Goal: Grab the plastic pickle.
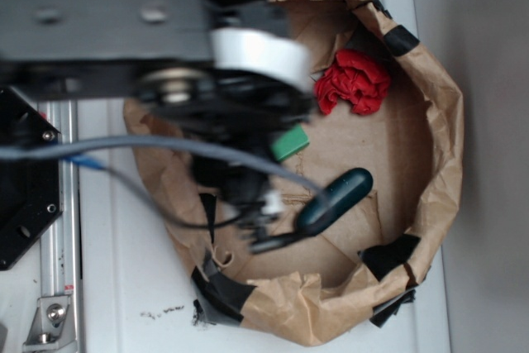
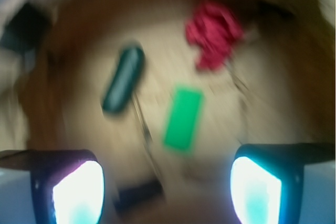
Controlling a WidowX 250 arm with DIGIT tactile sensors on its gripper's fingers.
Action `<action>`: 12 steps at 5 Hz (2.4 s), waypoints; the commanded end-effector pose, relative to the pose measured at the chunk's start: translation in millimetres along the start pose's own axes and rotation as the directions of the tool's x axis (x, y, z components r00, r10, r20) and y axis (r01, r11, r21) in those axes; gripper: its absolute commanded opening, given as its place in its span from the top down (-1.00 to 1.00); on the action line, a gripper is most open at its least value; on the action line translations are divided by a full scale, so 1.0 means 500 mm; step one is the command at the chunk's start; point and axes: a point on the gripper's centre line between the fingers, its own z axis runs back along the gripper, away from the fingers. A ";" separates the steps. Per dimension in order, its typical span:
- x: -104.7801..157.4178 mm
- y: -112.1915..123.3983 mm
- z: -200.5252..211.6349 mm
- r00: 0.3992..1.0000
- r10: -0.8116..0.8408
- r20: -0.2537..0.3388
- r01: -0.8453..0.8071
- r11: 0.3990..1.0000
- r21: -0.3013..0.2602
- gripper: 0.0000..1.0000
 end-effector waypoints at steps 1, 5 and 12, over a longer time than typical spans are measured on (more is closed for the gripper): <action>0.087 -0.018 -0.036 0.986 0.149 0.082 -0.144 0.988 -0.056 -1.00; 0.028 -0.169 -0.253 0.976 -0.092 0.199 0.092 0.996 0.006 1.00; -0.006 0.058 0.043 0.977 -0.211 0.038 0.206 0.974 0.093 1.00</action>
